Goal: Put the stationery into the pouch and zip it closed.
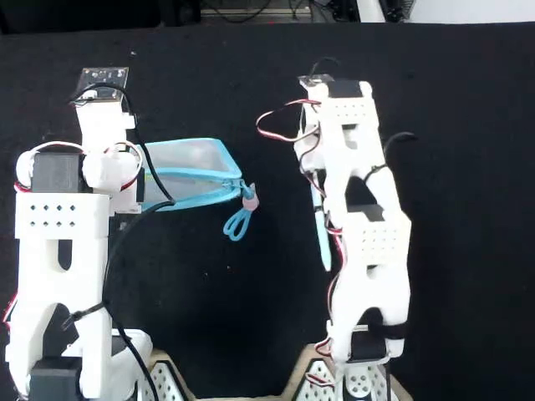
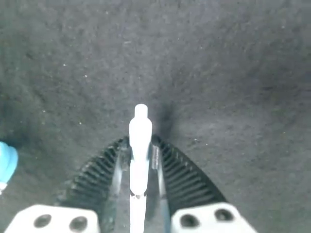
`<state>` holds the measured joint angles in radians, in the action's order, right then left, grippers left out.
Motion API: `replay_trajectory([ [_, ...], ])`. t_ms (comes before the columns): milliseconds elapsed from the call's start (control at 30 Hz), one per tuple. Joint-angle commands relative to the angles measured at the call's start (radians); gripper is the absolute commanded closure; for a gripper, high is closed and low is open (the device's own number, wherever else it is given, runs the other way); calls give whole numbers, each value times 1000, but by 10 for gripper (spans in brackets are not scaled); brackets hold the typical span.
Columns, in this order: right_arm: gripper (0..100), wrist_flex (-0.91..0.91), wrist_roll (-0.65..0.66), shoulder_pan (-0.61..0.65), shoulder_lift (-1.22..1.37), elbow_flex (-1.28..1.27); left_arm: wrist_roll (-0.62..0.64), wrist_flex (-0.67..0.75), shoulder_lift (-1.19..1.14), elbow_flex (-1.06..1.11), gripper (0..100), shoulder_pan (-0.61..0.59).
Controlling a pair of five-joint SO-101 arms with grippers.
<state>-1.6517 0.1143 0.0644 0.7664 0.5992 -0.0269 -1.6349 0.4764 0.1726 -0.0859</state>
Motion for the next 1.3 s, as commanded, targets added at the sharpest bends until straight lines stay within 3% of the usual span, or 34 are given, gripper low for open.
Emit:
replay_trajectory([
  [0, 988, 52, -11, -5, -125, -50, 9, 0, -12, 15, 970, 2],
  [333, 988, 130, -12, -5, -145, -70, 9, 0, -12, 15, 970, 2],
  [1267, 988, 83, -12, -8, -153, 25, 8, 6, -12, 28, 970, 7],
])
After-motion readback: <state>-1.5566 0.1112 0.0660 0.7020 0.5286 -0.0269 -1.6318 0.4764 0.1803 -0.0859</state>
